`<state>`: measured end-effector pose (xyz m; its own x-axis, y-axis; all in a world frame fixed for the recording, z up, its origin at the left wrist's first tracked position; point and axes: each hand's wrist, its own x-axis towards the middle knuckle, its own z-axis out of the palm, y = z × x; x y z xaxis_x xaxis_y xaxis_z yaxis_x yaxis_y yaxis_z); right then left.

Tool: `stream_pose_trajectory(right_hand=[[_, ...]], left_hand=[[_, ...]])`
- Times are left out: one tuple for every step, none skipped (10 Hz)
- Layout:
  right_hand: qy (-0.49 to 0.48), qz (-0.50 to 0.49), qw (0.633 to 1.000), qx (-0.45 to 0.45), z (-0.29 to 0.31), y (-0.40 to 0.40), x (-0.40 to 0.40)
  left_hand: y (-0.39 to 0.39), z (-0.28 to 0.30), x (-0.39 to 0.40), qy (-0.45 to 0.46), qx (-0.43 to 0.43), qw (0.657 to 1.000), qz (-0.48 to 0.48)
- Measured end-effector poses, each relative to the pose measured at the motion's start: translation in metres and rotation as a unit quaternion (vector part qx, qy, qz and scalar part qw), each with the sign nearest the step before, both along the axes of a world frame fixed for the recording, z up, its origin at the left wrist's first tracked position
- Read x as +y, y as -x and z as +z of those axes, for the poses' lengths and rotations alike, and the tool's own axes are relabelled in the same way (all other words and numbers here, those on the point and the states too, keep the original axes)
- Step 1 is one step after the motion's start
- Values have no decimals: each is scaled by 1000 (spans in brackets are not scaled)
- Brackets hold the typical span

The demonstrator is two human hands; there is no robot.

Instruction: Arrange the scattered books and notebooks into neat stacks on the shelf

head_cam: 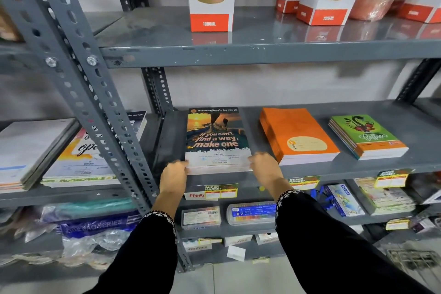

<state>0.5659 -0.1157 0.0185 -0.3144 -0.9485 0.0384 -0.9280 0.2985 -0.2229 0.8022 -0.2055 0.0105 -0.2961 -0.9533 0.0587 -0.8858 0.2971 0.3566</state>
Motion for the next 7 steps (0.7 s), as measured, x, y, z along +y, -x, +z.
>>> stream_pose_trajectory(right_hand=[[2,6,1000,-7,1,1,1],[-3,10,1000,5,1,1,0],[-7,17,1000,13,3,0,0],[2,22,999,25,1,0,1],[7,17,999,27,1,-1,3],[1,4,1000,25,2,-2,2],[6,-15,1000,10,6,-6,6]], left_hand=[[-1,0,1,9,-44,999,-19],[1,-1,2,28,-70,997,-16],[1,1,6,40,-89,995,-17],[1,0,5,46,-101,994,-18],[1,0,6,51,-118,991,-21],[2,0,5,44,-132,990,-21],[4,2,8,48,-122,991,-12]])
